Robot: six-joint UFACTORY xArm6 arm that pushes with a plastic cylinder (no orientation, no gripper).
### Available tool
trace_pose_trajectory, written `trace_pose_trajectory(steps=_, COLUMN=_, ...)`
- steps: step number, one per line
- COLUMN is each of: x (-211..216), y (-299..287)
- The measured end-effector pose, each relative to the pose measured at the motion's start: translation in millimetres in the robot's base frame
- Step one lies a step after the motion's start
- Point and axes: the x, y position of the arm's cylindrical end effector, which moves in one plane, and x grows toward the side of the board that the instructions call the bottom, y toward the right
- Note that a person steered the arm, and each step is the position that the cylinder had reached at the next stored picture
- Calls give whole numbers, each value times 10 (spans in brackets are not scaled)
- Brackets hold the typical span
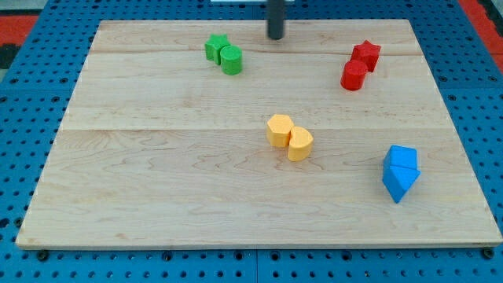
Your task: Place the red star to the top left
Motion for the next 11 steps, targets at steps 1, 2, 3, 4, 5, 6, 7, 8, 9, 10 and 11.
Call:
trace_pose_trajectory(steps=1, x=-114, y=1371)
trace_pose_trajectory(steps=2, x=264, y=2224)
trace_pose_trajectory(steps=3, x=859, y=1573)
trace_pose_trajectory(steps=4, x=872, y=321)
trace_pose_trajectory(steps=5, x=871, y=-301)
trace_pose_trajectory(steps=6, x=849, y=-326)
trace_pose_trajectory(steps=7, x=713, y=-717)
trace_pose_trajectory(steps=8, x=531, y=-1176)
trace_pose_trajectory(steps=9, x=272, y=-1006)
trace_pose_trajectory(steps=10, x=249, y=-1533)
trace_pose_trajectory(steps=11, x=238, y=-2109)
